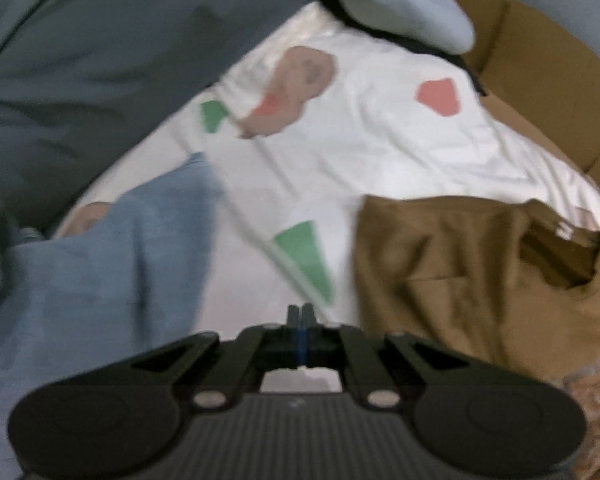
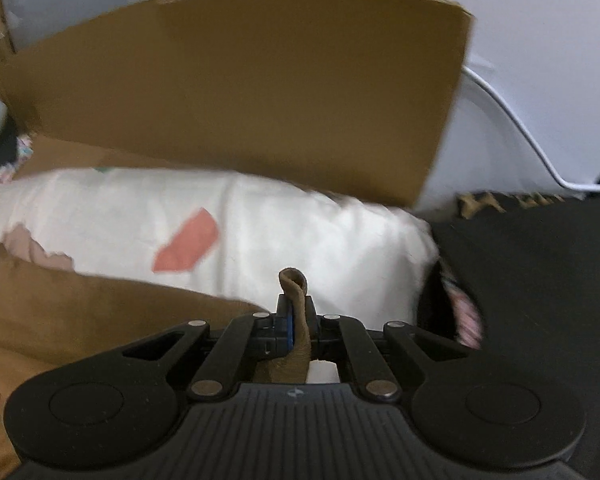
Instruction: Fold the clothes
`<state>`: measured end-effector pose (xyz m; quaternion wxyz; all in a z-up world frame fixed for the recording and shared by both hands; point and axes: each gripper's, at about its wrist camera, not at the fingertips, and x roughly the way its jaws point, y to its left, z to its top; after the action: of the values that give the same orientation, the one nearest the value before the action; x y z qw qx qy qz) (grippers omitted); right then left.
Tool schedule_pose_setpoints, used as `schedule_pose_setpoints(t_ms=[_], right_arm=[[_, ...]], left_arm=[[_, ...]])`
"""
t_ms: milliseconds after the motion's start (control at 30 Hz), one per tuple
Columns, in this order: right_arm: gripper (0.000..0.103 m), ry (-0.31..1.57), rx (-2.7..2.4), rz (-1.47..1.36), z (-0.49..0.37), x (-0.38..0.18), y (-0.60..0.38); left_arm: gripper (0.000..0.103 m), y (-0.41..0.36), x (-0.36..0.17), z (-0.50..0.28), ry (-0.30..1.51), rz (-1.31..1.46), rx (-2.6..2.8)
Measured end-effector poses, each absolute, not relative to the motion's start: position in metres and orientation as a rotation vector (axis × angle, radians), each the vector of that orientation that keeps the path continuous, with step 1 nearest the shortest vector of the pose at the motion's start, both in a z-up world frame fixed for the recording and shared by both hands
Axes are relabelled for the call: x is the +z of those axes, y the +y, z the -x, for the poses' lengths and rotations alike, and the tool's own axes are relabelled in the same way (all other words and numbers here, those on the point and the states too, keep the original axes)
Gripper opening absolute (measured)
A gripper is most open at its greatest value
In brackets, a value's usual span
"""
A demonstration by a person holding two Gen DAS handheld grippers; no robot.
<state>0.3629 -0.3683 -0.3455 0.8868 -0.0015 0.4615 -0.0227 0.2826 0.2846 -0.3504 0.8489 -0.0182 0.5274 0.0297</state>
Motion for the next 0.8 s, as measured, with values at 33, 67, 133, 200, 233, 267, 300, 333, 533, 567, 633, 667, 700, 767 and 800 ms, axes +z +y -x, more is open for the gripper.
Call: schedule_pose_setpoints(t_ms=[33, 67, 133, 200, 233, 267, 300, 333, 533, 567, 633, 667, 700, 767, 800], right_arm=[[0.006, 0.971, -0.046, 0.048, -0.361, -0.347, -0.366], [0.009, 0.975, -0.052, 0.079, -0.36, -0.347, -0.364], [0.033, 0.967, -0.077, 0.11, -0.359, -0.344, -0.361], [0.04, 0.956, -0.094, 0.134, -0.359, -0.34, -0.359], [0.044, 0.943, -0.091, 0.136, -0.361, -0.337, -0.357], [0.045, 0.931, -0.088, 0.137, -0.362, -0.333, -0.355], [0.047, 0.918, -0.085, 0.138, -0.363, -0.329, -0.353], [0.048, 0.907, -0.077, 0.137, -0.365, -0.326, -0.351], [0.048, 0.871, -0.013, 0.121, -0.367, -0.316, -0.331], [0.048, 0.87, 0.003, 0.119, -0.369, -0.317, -0.326], [0.048, 0.867, 0.033, 0.113, -0.371, -0.319, -0.318], [0.048, 0.866, 0.048, 0.111, -0.372, -0.321, -0.313], [0.048, 0.865, 0.063, 0.108, -0.374, -0.322, -0.309], [0.048, 0.862, 0.094, 0.103, -0.376, -0.324, -0.3], [0.048, 0.861, 0.109, 0.1, -0.377, -0.325, -0.296]], left_arm=[[0.0, 0.289, -0.35, -0.282, 1.112, 0.04, 0.074], [0.0, 0.294, -0.35, -0.281, 1.113, 0.042, 0.084], [0.0, 0.298, -0.347, -0.282, 1.109, 0.062, 0.088], [0.003, 0.297, -0.342, -0.285, 1.105, 0.096, 0.074], [0.006, 0.292, -0.34, -0.286, 1.102, 0.105, 0.06], [0.01, 0.287, -0.339, -0.288, 1.099, 0.113, 0.046], [0.011, 0.279, -0.338, -0.291, 1.098, 0.118, 0.027], [0.013, 0.271, -0.337, -0.294, 1.097, 0.123, 0.008], [0.019, 0.22, -0.336, -0.306, 1.065, 0.166, -0.112], [0.023, 0.212, -0.339, -0.307, 1.07, 0.161, -0.132], [0.03, 0.195, -0.345, -0.308, 1.078, 0.15, -0.171], [0.032, 0.19, -0.349, -0.308, 1.082, 0.157, -0.186], [0.032, 0.185, -0.353, -0.307, 1.085, 0.164, -0.2], [0.034, 0.179, -0.359, -0.309, 1.084, 0.179, -0.209], [0.036, 0.176, -0.362, -0.31, 1.085, 0.184, -0.213]])
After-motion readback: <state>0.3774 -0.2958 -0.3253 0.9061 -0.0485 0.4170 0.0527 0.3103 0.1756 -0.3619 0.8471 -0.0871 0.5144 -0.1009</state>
